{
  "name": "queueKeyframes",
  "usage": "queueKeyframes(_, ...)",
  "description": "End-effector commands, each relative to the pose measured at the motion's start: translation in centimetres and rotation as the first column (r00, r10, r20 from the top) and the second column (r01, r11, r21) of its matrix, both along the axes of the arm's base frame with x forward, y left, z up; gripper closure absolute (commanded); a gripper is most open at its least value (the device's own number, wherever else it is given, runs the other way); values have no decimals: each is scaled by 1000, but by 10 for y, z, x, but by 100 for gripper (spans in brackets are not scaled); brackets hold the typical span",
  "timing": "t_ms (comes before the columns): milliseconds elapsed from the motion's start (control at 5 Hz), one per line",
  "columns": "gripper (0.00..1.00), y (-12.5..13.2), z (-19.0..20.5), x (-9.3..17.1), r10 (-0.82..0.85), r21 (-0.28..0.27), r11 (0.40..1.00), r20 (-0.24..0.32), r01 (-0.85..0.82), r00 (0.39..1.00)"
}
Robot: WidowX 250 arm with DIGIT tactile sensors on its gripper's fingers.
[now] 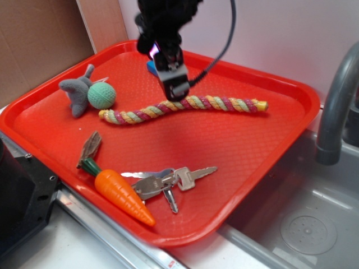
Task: Grab the multicolored rope.
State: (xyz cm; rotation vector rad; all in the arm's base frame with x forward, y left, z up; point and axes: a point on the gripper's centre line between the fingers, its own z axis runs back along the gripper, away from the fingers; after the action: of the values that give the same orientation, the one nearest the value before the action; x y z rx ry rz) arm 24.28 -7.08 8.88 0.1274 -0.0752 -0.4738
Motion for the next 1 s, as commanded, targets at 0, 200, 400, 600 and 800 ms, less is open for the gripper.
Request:
queueKeyframes(0,0,10,-30,16,-11,-60,998,-64,7,998)
queueKeyframes(200,0,17,-48,24,-22,-67,998,-98,15,995)
queueKeyframes(400,0,1,-60,36,-60,-47,997,-98,55,993)
queueKeyframes(600,100,-15,-63,47,-111,-28,994,-104,108,988)
queueKeyframes(800,100,-10,-59,46,-92,-51,995,-95,87,991)
